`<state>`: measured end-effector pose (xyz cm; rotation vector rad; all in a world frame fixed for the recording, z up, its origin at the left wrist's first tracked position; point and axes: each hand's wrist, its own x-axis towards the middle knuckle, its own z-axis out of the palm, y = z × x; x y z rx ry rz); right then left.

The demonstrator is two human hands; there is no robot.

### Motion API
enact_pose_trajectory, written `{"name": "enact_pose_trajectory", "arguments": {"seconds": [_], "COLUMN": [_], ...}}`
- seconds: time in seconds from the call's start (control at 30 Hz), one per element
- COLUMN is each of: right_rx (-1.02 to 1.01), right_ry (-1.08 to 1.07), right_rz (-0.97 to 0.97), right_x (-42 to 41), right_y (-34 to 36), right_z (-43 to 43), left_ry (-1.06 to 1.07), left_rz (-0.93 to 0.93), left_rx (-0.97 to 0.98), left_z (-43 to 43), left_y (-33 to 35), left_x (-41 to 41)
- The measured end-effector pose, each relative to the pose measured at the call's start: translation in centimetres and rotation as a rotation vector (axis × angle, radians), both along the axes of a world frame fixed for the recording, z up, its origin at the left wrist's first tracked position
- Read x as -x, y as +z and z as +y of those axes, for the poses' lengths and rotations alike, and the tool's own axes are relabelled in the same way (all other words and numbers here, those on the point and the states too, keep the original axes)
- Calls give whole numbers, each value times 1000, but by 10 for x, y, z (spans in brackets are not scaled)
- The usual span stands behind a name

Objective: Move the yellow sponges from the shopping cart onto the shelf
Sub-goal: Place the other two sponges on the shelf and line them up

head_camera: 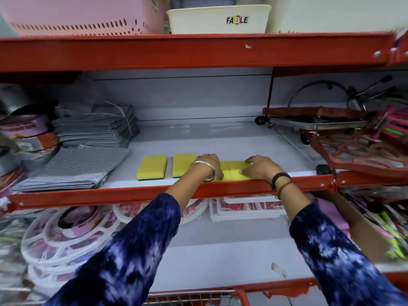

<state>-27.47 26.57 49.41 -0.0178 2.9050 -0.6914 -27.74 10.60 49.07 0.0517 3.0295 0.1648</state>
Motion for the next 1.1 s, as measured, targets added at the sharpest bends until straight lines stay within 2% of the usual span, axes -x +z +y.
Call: {"name": "enact_pose_trajectory", "arguments": {"seconds": [0.27, 0.5, 0.83, 1.1], "right_rx": [2, 26, -64, -34], "right_ry": [-3, -21, 46, 15], "right_rz": [7, 4, -8, 3], "right_x": [-4, -2, -5, -3], "right_y": [-2, -1, 1, -3], "right_z": [0, 1, 0, -1], "left_ry": [-77, -80, -140, -172], "left_rz": [15, 8, 14, -1], "left_rx": [121, 89, 70, 45], "left_z": [4, -2, -4, -8], "left_y": [1, 3, 5, 8], "left_x": [-8, -9, -17, -23]}}
